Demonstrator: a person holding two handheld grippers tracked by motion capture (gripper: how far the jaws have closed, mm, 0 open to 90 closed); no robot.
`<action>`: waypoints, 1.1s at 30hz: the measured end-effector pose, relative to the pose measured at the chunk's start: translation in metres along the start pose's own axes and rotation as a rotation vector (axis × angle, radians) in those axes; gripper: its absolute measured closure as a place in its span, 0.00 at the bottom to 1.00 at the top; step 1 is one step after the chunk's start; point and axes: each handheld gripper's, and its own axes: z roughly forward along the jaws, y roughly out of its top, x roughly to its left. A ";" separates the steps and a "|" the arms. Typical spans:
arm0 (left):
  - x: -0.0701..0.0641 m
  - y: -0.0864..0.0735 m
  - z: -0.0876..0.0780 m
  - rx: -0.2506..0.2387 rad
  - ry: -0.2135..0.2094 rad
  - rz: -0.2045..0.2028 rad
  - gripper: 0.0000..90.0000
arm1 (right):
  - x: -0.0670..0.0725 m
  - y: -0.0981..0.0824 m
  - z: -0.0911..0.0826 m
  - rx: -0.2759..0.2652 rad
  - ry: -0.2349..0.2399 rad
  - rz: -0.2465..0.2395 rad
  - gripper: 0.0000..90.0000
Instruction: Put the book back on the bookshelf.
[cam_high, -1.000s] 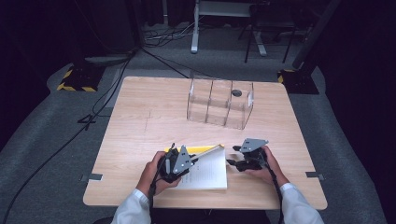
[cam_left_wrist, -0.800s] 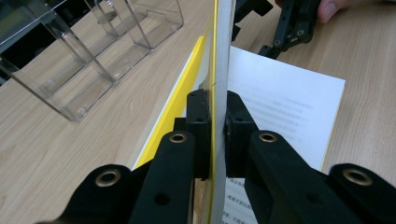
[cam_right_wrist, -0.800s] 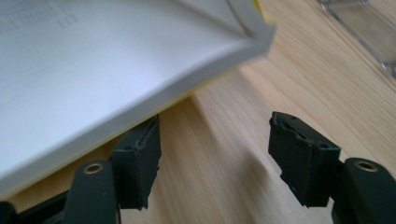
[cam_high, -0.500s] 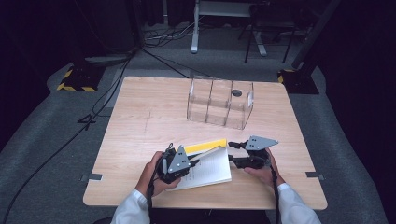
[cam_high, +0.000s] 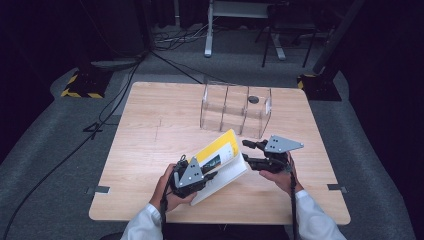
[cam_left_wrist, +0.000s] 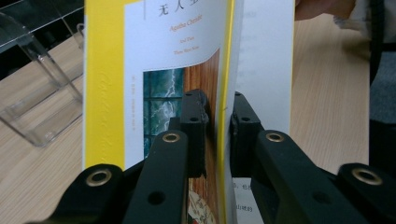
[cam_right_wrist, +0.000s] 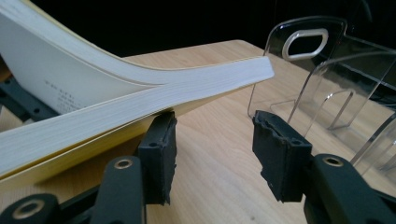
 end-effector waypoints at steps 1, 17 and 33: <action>0.000 0.001 0.001 -0.019 -0.004 -0.007 0.88 | 0.000 0.008 -0.002 -0.001 -0.015 -0.015 0.58; 0.013 0.009 0.012 -0.155 -0.034 -0.075 0.86 | 0.002 0.040 -0.019 -0.026 -0.043 -0.083 0.61; 0.003 -0.012 -0.014 -0.088 -0.009 -0.103 0.82 | 0.027 0.046 -0.002 -0.066 0.021 -0.087 0.44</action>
